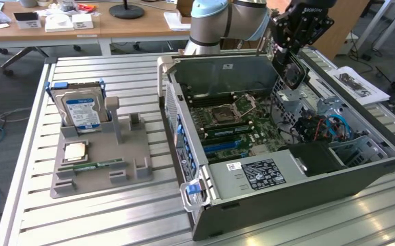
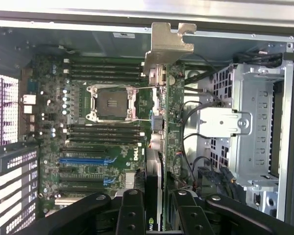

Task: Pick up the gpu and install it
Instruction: 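Insert the gpu into the slot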

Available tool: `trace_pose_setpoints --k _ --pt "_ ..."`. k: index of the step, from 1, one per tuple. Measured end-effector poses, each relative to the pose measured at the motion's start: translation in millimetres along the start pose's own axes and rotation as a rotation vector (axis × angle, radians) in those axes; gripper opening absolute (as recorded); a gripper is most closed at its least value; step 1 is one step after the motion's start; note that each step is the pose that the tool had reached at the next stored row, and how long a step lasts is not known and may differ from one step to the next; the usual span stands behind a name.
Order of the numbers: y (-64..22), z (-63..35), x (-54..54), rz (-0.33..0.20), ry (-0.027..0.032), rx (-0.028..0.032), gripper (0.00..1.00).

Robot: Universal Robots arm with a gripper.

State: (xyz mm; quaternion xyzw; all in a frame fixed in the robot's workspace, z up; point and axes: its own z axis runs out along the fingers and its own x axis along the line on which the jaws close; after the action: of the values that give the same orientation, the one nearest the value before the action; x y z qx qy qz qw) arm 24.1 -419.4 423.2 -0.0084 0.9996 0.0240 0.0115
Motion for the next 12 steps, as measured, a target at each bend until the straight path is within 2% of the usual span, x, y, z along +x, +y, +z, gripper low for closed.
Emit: trace_pose_setpoints --k 12 --pt "-0.1 0.9 0.0 -0.216 0.0104 -0.0047 0.27"
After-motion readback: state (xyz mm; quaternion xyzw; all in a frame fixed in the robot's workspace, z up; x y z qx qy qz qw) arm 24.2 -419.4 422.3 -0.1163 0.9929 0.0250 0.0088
